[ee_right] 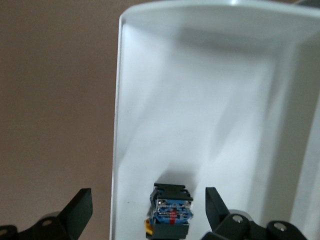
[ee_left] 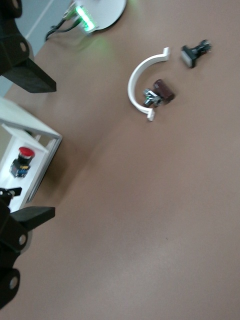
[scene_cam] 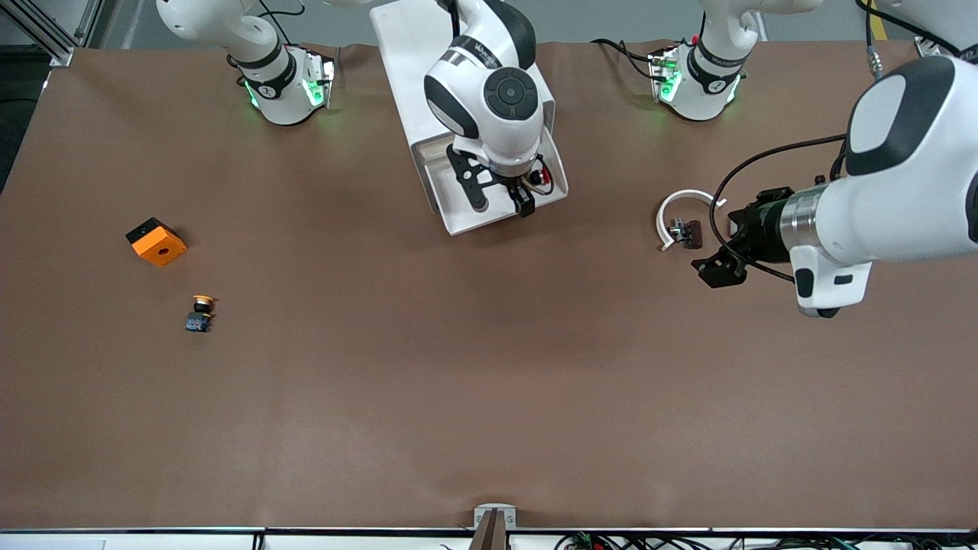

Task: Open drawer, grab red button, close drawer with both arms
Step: 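Grasp the red button with the right gripper while the left gripper withdraws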

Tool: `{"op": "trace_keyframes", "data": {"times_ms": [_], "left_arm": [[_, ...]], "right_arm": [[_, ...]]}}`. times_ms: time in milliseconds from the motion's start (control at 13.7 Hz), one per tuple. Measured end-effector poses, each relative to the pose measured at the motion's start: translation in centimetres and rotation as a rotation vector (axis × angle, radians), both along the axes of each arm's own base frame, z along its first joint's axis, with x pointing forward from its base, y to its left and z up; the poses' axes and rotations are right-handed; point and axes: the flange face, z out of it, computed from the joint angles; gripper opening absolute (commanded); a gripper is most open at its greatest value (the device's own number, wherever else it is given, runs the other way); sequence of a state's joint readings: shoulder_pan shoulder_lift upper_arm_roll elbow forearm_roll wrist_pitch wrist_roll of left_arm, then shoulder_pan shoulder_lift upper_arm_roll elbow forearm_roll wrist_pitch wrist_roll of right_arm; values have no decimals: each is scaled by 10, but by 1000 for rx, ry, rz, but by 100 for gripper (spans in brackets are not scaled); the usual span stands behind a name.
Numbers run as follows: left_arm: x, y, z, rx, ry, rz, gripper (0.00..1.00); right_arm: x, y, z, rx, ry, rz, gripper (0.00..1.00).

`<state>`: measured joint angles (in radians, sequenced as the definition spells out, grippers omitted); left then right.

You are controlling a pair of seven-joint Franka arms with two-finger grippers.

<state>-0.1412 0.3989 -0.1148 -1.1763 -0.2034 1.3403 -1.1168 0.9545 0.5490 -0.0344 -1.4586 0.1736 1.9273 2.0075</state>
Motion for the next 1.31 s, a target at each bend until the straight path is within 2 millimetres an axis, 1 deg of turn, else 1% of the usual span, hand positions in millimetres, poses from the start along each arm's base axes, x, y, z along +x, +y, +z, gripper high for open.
{"op": "trace_keyframes", "data": {"times_ms": [146,219,292,365,511,584,657,876,1022,1169,1315], "left_arm": [[-5,3,13,12,-46,-93,100],[-8,2,17,23,-64,-144,100],[-11,-4,20,43,-77,-186,100],[-14,-15,21,66,-88,-223,100],[-21,-35,23,100,-115,-277,100],[-22,-39,26,113,-130,-302,100],[-23,-37,30,119,-146,-339,100],[-21,-19,41,121,-174,-410,100],[-17,-4,43,123,-183,-430,100],[-12,18,46,119,-191,-440,100],[-7,38,49,112,-206,-454,100]], "right_arm": [[-5,7,-13,-4,-1,-2,100],[-8,10,-18,-9,2,3,100],[-11,12,-23,-15,6,7,100],[-12,12,-26,-18,8,9,100],[-12,13,-26,-17,8,9,100],[-12,13,-25,-16,7,11,100],[-13,14,-24,-15,6,13,100],[-17,18,-23,-9,6,36,94],[-22,21,-23,-1,13,51,87],[-27,25,-23,7,24,55,83],[-30,26,-23,9,27,59,82]]}}
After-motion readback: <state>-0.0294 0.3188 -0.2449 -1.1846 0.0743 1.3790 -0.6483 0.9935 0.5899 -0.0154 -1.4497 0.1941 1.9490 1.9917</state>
